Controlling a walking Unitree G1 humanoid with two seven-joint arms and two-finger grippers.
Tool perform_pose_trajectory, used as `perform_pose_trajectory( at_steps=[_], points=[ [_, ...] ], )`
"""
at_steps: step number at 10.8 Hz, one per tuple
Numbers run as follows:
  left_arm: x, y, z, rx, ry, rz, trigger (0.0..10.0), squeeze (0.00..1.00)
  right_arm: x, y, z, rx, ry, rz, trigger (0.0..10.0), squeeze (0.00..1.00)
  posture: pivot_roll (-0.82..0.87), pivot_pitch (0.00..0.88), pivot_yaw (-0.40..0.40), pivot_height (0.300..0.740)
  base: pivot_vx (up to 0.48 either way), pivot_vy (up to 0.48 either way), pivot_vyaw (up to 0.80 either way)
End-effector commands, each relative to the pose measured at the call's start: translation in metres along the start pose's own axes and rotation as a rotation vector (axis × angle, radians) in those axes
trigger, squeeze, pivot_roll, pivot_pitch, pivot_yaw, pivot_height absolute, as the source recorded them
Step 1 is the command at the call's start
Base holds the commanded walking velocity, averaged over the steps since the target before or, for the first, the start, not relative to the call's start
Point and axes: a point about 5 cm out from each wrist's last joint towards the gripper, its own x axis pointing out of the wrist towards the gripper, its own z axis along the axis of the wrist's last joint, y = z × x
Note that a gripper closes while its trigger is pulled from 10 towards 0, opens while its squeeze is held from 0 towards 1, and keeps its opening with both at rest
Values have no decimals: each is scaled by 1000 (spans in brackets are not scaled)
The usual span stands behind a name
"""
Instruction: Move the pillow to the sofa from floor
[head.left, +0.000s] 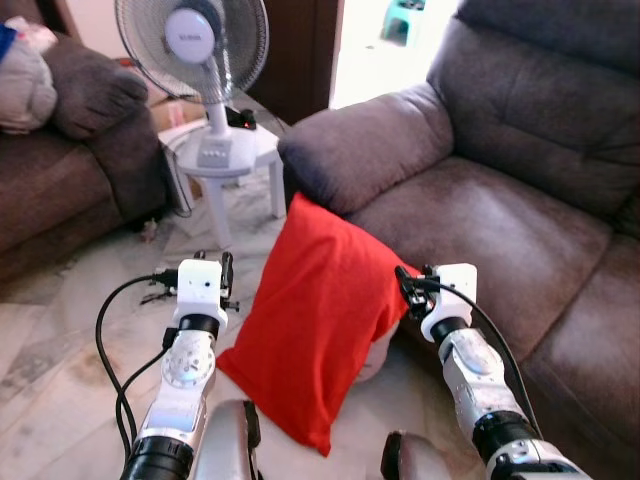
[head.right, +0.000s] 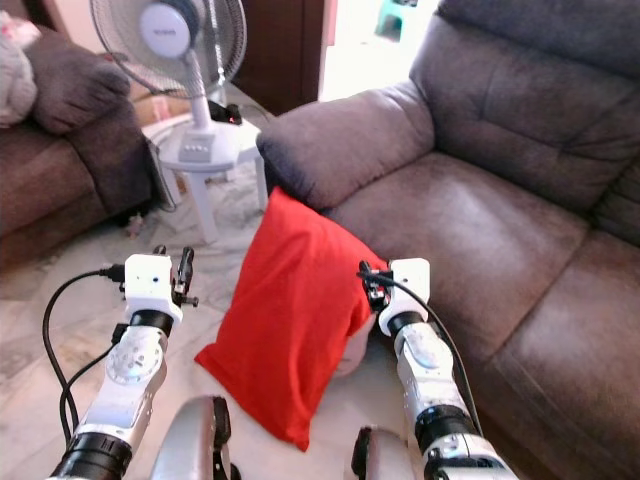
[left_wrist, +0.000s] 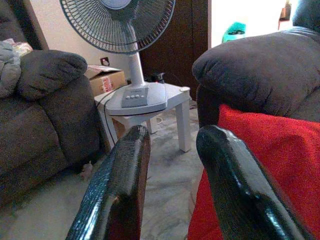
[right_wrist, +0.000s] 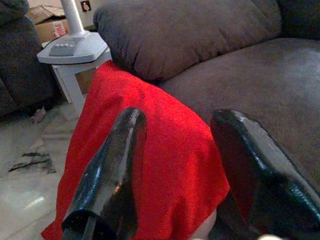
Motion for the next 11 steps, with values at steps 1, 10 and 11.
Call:
perform_pose_trajectory(
  at_steps=[1,10,11],
  points=[
    [1,0,2,-6,-5,-4,10000,0,-1,2,1,2,-9,13,10000,0,47,67,-51,553,0,0,0],
    [2,4,-2,10,30,17,10000,0,-3,7,-5,-56,19,73,10000,0,47,63,-56,553,194,0,60],
    [2,4,-2,11,30,16,10000,0,-3,7,-5,-58,19,74,10000,0,47,63,-56,553,296,0,0]
  ],
)
